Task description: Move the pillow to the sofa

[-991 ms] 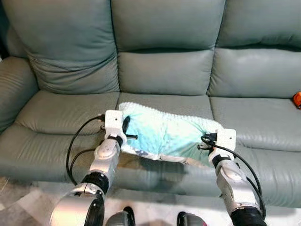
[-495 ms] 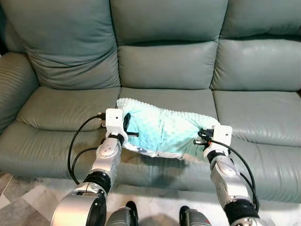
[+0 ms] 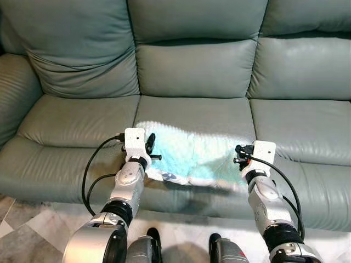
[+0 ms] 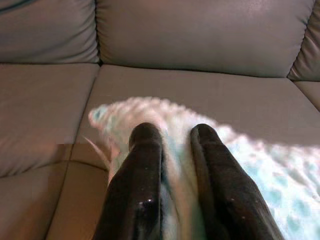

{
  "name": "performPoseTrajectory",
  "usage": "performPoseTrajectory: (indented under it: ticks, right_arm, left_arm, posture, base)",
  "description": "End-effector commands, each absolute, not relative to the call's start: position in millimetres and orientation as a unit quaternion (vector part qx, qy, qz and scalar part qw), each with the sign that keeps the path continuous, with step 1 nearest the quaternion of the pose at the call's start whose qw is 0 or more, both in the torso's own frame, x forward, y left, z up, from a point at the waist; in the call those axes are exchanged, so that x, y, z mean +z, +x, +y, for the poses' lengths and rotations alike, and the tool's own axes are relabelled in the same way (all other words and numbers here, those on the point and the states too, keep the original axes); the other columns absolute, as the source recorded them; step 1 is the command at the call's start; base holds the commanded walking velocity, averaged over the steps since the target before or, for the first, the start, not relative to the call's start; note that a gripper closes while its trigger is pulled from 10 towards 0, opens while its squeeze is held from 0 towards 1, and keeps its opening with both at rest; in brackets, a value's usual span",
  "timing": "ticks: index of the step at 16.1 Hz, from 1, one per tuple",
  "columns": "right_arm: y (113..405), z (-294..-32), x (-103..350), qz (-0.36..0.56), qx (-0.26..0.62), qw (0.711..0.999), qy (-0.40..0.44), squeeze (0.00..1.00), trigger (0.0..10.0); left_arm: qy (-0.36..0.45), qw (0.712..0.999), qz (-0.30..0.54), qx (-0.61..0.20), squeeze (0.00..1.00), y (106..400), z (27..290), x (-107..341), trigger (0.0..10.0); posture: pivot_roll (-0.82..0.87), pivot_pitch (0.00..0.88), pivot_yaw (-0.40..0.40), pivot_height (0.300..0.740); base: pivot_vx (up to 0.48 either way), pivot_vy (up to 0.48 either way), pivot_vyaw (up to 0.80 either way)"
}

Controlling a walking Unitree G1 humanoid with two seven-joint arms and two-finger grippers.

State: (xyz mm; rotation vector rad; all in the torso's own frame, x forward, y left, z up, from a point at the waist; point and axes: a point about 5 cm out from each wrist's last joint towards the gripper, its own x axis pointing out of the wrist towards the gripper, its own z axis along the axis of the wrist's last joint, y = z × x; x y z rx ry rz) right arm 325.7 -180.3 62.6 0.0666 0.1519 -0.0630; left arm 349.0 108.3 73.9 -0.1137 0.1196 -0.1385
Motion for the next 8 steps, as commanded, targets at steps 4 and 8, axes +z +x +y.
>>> performPoseTrajectory:
  ticks: [4,8]
  right_arm:
    - [321.3,-172.9,53.3,0.089,-0.025,0.995,0.038,1.00,10.0]
    - [319.8,-164.8,55.3,0.087,-0.004,0.995,0.042,1.00,10.0]
  left_arm:
    - [-0.058,0.993,0.079,-0.059,1.00,342.1,114.1,62.1,10.0]
    - [-0.068,0.992,0.079,-0.069,1.00,342.1,111.3,63.1,10.0]
  posture:
    - [-0.05,0.305,0.112,0.740]
    - [-0.06,0.308,0.107,0.740]
  base:
    - [0.000,0.000,0.00]
    - [0.000,0.000,0.00]
